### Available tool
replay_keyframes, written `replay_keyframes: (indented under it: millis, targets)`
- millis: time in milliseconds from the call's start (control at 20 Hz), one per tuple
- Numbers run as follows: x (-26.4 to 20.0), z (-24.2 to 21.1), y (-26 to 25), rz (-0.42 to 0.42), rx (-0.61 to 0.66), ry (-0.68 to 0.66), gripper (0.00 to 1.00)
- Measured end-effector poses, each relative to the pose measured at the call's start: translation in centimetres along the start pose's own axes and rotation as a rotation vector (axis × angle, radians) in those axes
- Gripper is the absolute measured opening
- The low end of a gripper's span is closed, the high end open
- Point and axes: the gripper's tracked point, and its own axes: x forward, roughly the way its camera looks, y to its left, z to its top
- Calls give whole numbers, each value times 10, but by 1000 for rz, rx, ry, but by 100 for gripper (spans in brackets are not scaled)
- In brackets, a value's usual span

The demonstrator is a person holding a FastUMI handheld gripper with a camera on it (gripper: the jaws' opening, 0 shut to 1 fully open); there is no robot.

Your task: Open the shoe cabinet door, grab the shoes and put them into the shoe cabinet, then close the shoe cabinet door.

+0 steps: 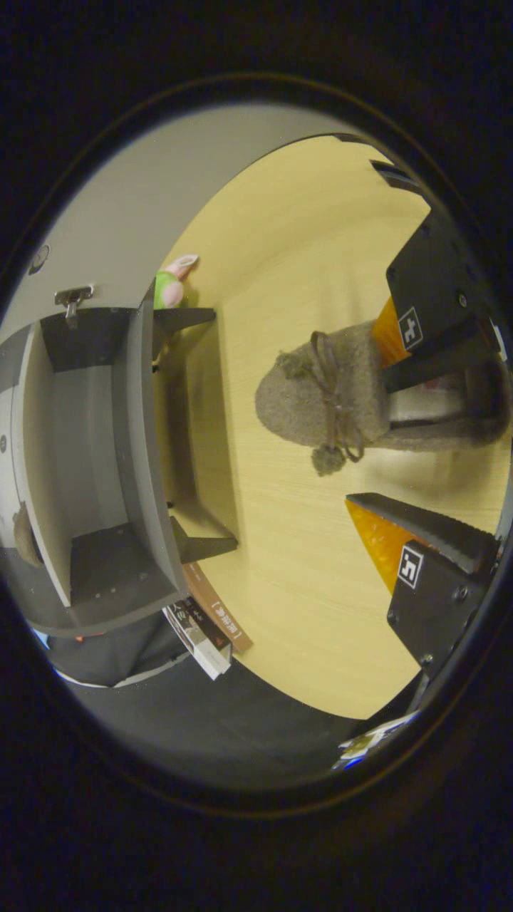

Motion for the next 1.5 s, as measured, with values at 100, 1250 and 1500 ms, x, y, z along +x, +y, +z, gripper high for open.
replay_keyframes:
  millis: [100, 1250, 1500]
  targets:
    - [9, 1, 2, 16, -16, 19, 83]
    - [-162, 211, 54, 88, -257, -380, 7]
    - [-187, 288, 72, 71, -259, -510, 7]
